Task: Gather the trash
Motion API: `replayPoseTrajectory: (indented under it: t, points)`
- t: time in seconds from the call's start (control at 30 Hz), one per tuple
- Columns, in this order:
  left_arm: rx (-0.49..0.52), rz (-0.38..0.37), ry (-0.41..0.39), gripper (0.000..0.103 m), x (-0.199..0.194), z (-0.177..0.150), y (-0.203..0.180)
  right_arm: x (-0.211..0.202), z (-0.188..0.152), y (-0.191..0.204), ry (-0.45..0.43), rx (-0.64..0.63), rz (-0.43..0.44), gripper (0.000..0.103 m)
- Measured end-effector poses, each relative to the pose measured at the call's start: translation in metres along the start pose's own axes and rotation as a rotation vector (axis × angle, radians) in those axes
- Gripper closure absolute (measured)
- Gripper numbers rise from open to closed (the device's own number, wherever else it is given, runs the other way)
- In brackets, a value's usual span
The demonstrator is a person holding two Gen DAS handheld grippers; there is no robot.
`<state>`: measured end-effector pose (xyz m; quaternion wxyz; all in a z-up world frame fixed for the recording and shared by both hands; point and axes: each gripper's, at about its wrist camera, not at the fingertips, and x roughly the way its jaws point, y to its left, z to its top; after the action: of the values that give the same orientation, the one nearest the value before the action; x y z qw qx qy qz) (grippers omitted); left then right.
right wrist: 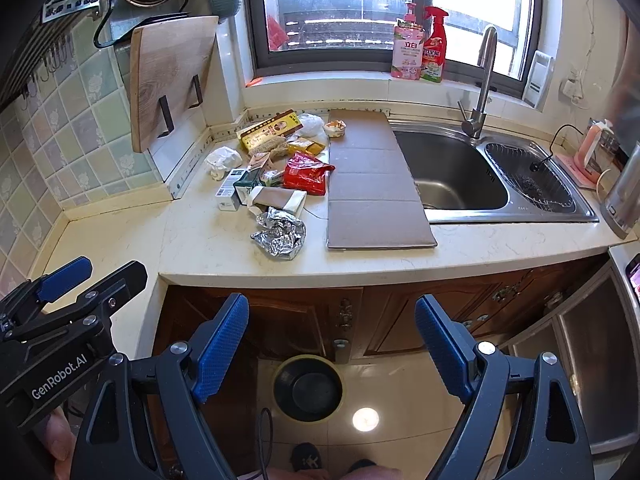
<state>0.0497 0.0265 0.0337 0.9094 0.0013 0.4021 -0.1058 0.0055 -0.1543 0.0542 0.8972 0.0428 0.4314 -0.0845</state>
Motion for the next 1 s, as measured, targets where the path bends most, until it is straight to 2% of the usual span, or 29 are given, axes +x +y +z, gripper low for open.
replayPoseTrajectory:
  t: [0.27, 0.47, 0.6, 0.63, 0.7, 0.83, 1.0]
  points:
    - [-0.015, -0.002, 0.032, 0.03, 0.035, 0.018, 0.001, 0.032, 0.025, 0.0, 0.024, -0.009, 0.003, 0.016]
    - [-0.058, 0.04, 0.072, 0.03, 0.076, 0.037, 0.002, 0.084, 0.057, -0.015, 0.063, -0.011, 0.035, 0.016]
    - [-0.12, 0.083, 0.103, 0.03, 0.112, 0.056, 0.004, 0.132, 0.093, -0.027, 0.079, -0.017, 0.07, 0.016]
    - [-0.142, 0.086, 0.122, 0.03, 0.123, 0.061, 0.005, 0.144, 0.103, -0.03, 0.089, -0.023, 0.081, 0.016]
    - [-0.18, 0.077, 0.167, 0.03, 0.147, 0.07, 0.005, 0.171, 0.125, -0.037, 0.121, -0.035, 0.117, 0.023]
    - [-0.226, 0.05, 0.269, 0.03, 0.197, 0.078, -0.003, 0.219, 0.166, -0.048, 0.154, -0.089, 0.152, 0.024]
    - [-0.35, -0.093, 0.428, 0.03, 0.261, 0.068, -0.013, 0.277, 0.2, -0.055, 0.205, -0.15, 0.205, 0.028]
